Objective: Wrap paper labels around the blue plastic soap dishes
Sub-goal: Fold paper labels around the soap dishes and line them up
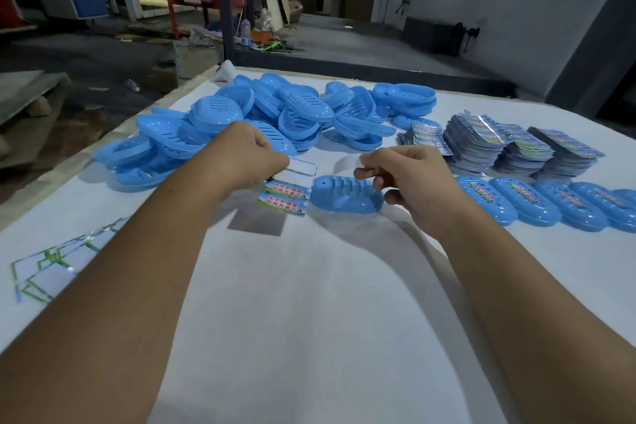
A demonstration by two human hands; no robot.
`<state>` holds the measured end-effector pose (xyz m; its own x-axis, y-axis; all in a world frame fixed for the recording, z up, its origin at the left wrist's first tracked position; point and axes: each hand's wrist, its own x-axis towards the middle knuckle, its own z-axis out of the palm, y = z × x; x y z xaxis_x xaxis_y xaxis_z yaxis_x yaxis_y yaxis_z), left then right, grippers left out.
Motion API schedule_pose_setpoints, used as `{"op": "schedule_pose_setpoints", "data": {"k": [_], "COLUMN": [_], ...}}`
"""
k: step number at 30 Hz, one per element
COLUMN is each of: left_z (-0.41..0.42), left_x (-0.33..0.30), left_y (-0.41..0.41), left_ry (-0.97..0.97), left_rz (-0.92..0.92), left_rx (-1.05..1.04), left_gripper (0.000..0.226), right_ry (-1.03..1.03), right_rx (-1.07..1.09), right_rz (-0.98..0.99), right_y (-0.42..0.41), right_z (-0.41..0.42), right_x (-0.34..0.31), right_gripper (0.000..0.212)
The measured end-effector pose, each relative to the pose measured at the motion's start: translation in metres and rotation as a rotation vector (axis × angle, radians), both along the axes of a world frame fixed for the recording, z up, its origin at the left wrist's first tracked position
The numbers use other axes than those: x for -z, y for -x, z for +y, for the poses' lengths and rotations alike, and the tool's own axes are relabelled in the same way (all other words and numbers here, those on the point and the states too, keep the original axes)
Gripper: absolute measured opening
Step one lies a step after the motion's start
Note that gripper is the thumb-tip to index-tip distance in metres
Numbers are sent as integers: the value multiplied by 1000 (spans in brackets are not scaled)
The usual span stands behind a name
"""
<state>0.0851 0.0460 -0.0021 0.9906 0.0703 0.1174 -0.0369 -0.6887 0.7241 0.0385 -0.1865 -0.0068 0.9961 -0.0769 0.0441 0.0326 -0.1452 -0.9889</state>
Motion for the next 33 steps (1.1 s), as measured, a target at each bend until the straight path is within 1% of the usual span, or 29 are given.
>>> {"op": "schedule_pose_setpoints", "data": {"k": [2,4,8,10,13,15,17,19,21,22,24,28,33], "left_z": [4,8,15,17,18,17,12,0,-18,-27,-40,-51,-59], "left_x": [0,-1,0,0,0,-1,-2,-2,-3,-3,0,11,16], "left_y": [-1,-1,0,2,6,7,8,8,13,16,20,21,20], "left_ry": [-57,-150,-408,-501,-563,-552,-458,-249,-20,73,214,334,420], "left_rz": [11,53,145,168,181,169,110,0,-102,-124,-108,2,30], "left_rx": [-24,-21,-20,-38,-54,-63,-70,-42,53,105,179,294,302], "left_gripper": [16,16,19,24,27,26,24,22,19,19,19,17,15], "right_ry": [-42,-59,10,59,104,121,143,166,205,235,279,305,328], "right_rx": [45,70,79,80,88,94,101,116,136,144,154,147,147], "right_rz": [12,13,6,0,-12,-21,-47,-86,-122,-139,-168,-198,-216], "right_y": [-2,-2,-4,-4,-4,-3,-3,-3,-3,-3,-3,-2,-2], "right_z": [-4,-6,-4,-2,-2,-2,0,2,4,5,6,7,7], "right_x": [-1,-2,1,2,3,4,4,5,6,7,8,8,8], "right_gripper": [23,20,17,18,18,18,18,19,20,18,15,18,19]}}
